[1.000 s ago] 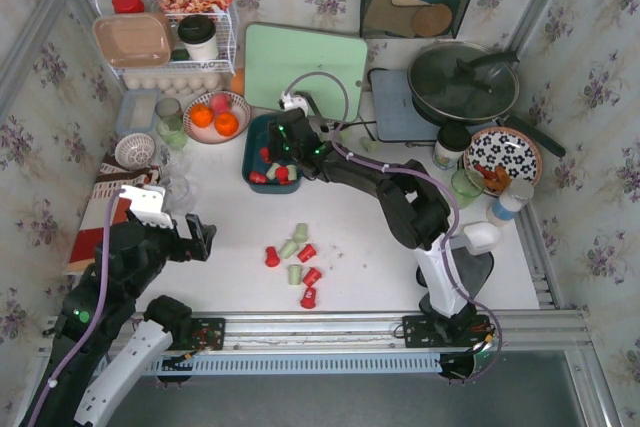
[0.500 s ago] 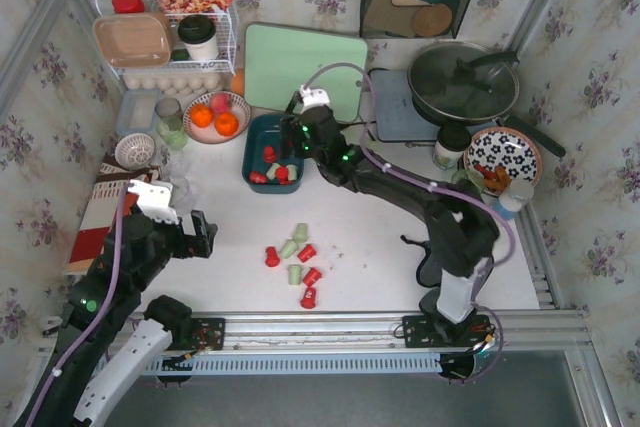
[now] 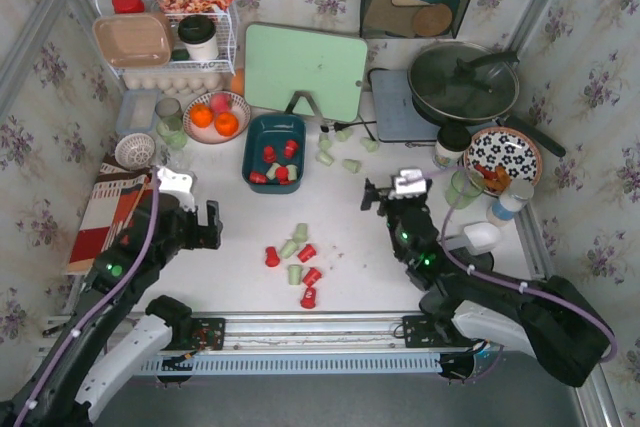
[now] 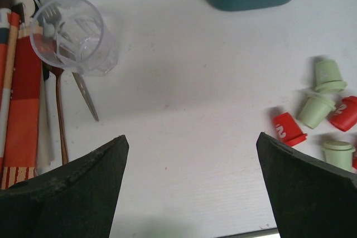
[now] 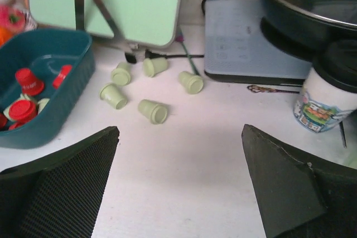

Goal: Mix the coffee capsules in the storage basket

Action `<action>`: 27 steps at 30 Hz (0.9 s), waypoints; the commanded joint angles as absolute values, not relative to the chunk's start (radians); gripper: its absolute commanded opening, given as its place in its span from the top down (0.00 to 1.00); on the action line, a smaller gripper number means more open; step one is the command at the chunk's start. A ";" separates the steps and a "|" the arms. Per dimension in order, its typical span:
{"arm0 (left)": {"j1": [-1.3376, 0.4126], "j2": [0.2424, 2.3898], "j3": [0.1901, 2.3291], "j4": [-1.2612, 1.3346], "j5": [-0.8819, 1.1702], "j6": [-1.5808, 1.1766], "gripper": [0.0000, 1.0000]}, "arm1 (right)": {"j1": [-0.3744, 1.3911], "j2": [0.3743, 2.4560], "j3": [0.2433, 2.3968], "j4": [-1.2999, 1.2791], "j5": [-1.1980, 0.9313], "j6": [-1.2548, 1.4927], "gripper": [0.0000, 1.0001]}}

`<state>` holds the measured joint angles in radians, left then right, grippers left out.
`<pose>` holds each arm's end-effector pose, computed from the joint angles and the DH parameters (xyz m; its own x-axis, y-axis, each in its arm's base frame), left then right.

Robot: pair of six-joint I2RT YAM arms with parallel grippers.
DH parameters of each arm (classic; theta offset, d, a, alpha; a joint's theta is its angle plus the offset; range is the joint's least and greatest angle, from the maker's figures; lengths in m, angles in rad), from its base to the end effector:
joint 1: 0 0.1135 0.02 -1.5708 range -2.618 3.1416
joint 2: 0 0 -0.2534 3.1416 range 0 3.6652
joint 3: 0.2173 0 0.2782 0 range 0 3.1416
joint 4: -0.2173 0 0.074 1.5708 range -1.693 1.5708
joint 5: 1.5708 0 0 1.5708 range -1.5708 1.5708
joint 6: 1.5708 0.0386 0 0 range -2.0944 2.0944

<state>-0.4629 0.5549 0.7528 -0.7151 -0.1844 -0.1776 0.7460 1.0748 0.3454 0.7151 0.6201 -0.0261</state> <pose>0.1432 -0.0635 0.3039 -0.4878 0.0494 -0.8716 0.2136 0.9748 -0.0643 0.1969 0.1514 0.1985 -0.0072 -0.0356 -0.9993 -0.1258 0.9915 -0.0344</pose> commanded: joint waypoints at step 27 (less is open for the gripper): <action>-0.666 1.535 1.018 -0.640 -0.040 -0.657 0.07 | 0.740 1.085 0.206 1.145 0.913 -0.155 0.00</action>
